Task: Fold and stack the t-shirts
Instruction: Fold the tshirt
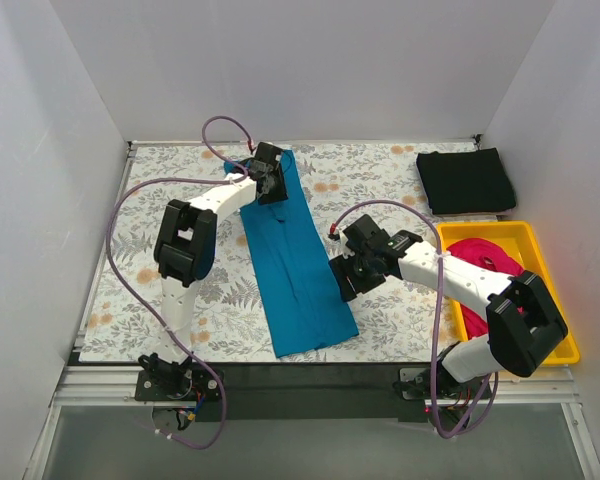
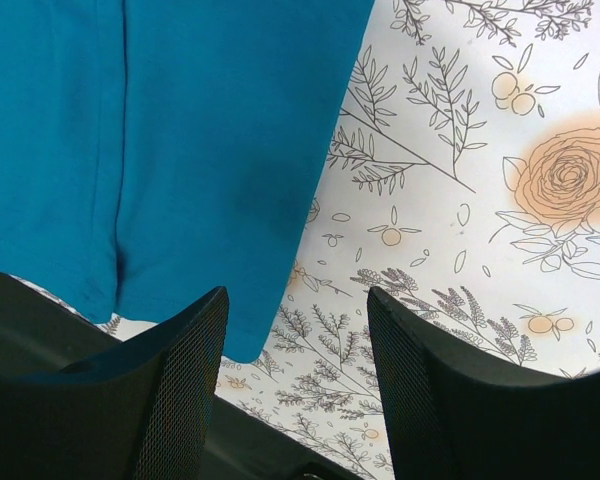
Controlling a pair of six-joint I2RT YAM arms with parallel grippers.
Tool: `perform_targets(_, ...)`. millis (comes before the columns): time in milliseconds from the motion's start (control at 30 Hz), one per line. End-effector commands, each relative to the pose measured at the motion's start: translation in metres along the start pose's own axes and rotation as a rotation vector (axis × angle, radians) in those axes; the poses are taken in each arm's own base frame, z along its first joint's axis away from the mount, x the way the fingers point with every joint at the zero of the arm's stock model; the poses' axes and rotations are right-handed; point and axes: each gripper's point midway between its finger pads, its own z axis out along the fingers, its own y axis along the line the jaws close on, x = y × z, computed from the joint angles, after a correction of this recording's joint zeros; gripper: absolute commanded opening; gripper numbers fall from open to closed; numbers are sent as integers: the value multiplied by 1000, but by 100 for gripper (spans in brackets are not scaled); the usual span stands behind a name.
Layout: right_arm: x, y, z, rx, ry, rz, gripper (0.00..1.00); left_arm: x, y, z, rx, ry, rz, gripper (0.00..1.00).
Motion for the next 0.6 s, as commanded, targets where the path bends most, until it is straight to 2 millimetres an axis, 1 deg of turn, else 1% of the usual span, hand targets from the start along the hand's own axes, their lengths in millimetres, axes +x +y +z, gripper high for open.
perform_targets(0,-10,6,-4,-31,-60,11,65,3,6,14,-35,3,13,35)
perform_targets(167,-9,7,-1,-41,-52,17,64,25,7,33,-34,57,25,34)
perform_targets(233,-10,7,0,-43,-52,18,64,30,3,38,-16,74,39,34)
perform_targets(333,-11,8,2,-45,-50,23,64,39,-8,50,23,101,63,34)
perform_targets(367,-13,8,3,-46,-56,24,64,45,-12,56,41,118,70,34)
perform_targets(400,-14,8,4,-47,-59,29,64,41,-23,57,70,109,81,34)
perform_targets(433,-14,7,6,-46,-59,38,65,41,-28,60,89,110,89,34)
perform_targets(467,-16,7,7,-46,-65,46,65,47,-33,66,110,122,105,35)
perform_targets(500,-17,7,8,-49,-65,51,65,48,-41,68,127,120,121,35)
perform_targets(533,-19,7,8,-55,-68,56,65,40,-49,69,143,98,126,36)
perform_targets(567,-20,9,10,-70,-64,58,65,43,-51,74,147,101,137,37)
